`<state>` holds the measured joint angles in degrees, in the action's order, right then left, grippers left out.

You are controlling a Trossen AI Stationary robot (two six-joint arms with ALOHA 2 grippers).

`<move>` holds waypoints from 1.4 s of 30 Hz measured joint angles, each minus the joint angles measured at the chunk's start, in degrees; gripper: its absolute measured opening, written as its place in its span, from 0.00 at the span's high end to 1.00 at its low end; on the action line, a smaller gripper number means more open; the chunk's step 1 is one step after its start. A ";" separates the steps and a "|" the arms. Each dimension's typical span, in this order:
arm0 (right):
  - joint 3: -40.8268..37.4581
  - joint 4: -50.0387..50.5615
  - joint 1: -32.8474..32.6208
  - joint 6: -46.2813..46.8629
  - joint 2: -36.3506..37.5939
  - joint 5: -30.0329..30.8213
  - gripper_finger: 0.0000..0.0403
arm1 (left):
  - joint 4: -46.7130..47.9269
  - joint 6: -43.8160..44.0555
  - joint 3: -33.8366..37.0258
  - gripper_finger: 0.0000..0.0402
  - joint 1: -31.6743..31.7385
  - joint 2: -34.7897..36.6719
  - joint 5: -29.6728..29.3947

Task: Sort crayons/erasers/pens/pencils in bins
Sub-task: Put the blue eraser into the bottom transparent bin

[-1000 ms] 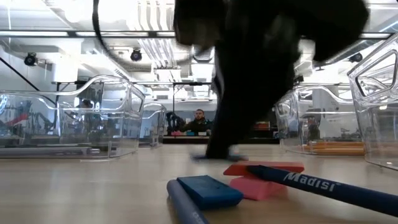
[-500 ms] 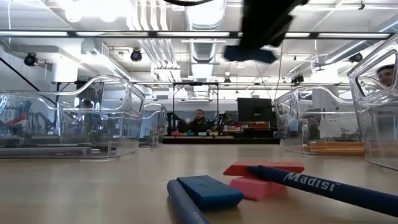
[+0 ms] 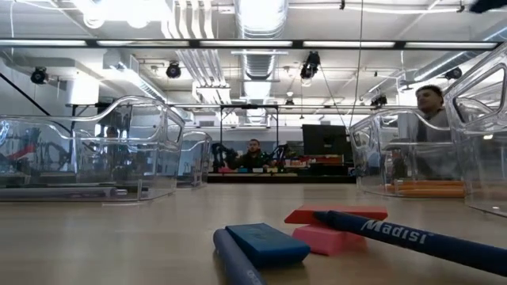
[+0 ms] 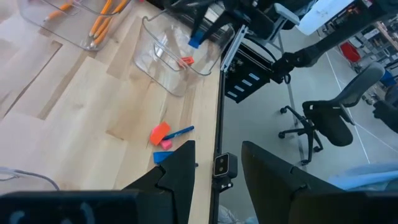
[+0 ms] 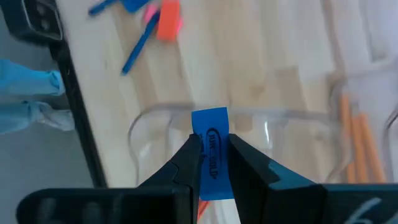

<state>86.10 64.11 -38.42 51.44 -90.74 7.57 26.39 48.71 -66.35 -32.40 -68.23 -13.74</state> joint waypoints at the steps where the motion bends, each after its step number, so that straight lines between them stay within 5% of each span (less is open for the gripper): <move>1: -0.25 0.27 -1.01 1.15 -0.02 -0.02 0.85 | -0.02 0.00 0.00 0.71 0.00 0.02 0.00; 14: -13.00 -1.84 -10.29 23.93 -0.09 -0.88 0.85 | -0.16 0.33 0.00 0.71 0.02 0.00 -0.02; 25: -25.89 -20.44 -10.96 31.26 -0.09 -6.27 0.85 | -0.26 0.35 0.00 0.71 -0.24 0.00 -0.02; 32: -28.61 -21.58 -10.97 36.32 -0.09 -6.14 0.85 | -0.22 0.35 0.00 0.71 -0.81 0.00 0.00; 42: -26.66 -20.82 -10.95 36.52 -0.09 -6.59 0.67 | -0.07 0.35 0.00 0.71 -1.14 0.00 -0.01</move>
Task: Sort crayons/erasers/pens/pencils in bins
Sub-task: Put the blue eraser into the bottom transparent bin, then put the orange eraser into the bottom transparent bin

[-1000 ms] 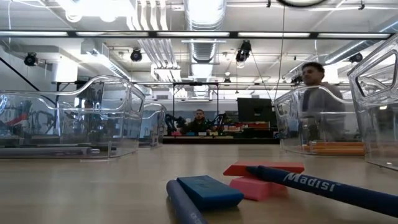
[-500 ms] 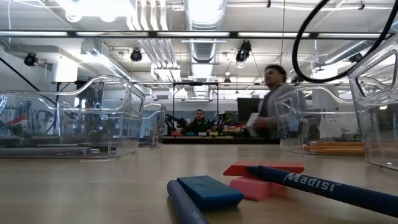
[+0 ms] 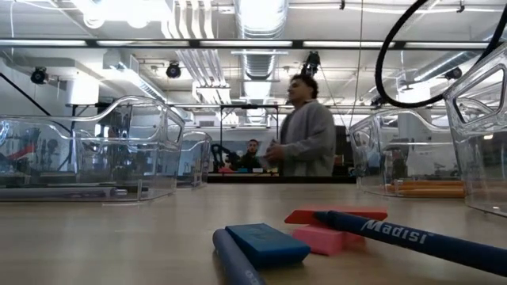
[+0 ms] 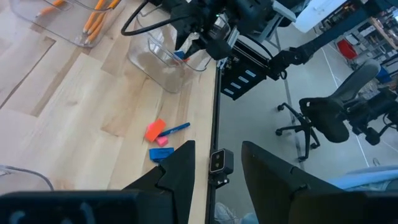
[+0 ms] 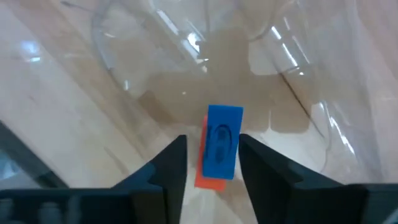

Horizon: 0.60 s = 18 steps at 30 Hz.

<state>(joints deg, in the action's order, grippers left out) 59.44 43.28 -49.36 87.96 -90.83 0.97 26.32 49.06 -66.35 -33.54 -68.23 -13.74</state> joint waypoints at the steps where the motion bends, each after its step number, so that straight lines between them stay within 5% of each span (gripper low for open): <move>1: 0.60 0.64 0.00 -0.02 0.00 0.00 0.65 | -0.02 0.00 0.00 0.71 0.00 0.00 0.01; 11: 15.15 17.54 0.00 -0.60 0.04 0.26 0.54 | -0.04 0.00 0.00 0.71 0.04 0.00 0.01; 18: 23.37 15.25 0.96 -3.51 -0.14 18.88 0.54 | -0.18 0.00 0.00 0.71 0.04 0.00 -0.02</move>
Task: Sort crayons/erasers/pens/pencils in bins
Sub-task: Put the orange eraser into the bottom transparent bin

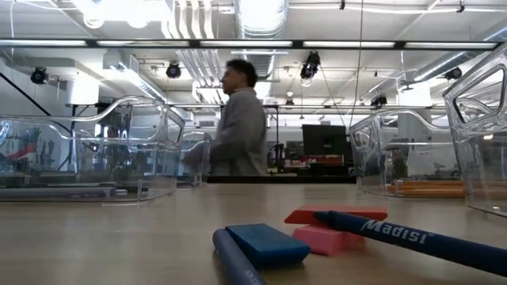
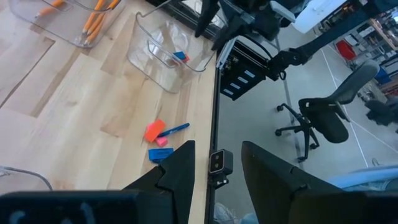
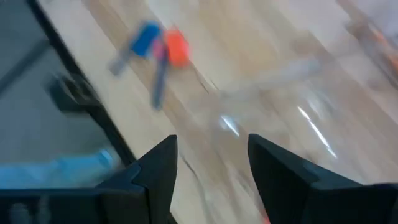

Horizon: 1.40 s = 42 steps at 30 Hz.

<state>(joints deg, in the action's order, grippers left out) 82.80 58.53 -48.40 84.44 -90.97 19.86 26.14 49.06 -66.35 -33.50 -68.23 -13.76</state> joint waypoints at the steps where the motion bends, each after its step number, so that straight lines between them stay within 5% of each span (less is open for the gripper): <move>1: 0.42 -1.29 0.59 -0.88 -0.16 1.28 0.54 | -0.07 0.00 0.00 0.71 0.00 0.00 0.00; 13: 1.33 -18.39 9.74 -28.87 -7.46 2.67 0.54 | -0.13 0.09 0.00 0.71 0.00 0.00 0.00; 19: 1.33 -19.37 12.08 -37.94 -12.19 -0.34 0.54 | -0.21 0.17 0.00 0.71 0.00 0.00 0.00; 28: 1.31 -24.40 12.98 -45.28 -18.84 -4.16 0.54 | -0.19 0.26 0.00 0.71 0.00 0.00 0.00; 42: 1.31 -26.25 14.58 -44.61 -24.38 -6.87 0.54 | -0.18 0.24 0.02 0.71 0.00 0.00 0.00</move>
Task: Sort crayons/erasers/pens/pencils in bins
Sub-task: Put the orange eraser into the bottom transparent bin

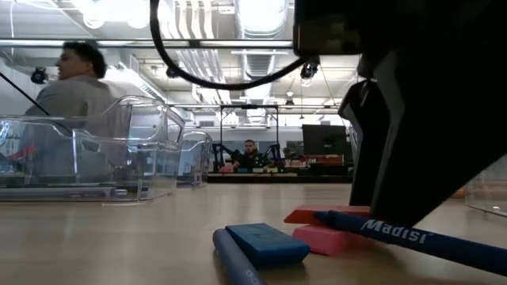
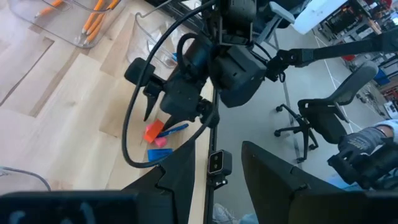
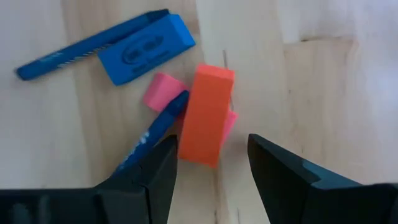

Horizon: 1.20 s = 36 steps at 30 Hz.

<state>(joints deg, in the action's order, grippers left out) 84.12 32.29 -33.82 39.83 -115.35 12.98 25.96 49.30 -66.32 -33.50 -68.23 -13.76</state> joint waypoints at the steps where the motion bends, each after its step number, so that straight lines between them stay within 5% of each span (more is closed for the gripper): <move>1: 0.00 0.08 0.17 -0.02 -0.08 0.01 0.54 | 0.00 0.00 0.00 0.71 0.00 0.00 0.00; 9: 0.00 -0.27 1.46 -0.04 -0.35 -0.05 0.56 | 0.01 -0.02 0.00 0.71 0.00 0.00 0.00; 22: -0.01 -0.07 2.07 -1.53 0.01 -2.12 0.84 | 0.01 -0.04 0.04 0.71 0.00 0.00 -0.02; 36: -0.04 3.33 1.99 -0.82 8.78 -2.92 0.83 | 0.04 -0.07 0.04 0.71 0.00 0.00 -0.02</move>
<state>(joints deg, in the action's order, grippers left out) 84.07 35.62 -31.83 39.01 -106.57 10.06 26.00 49.23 -66.28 -33.50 -68.23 -13.78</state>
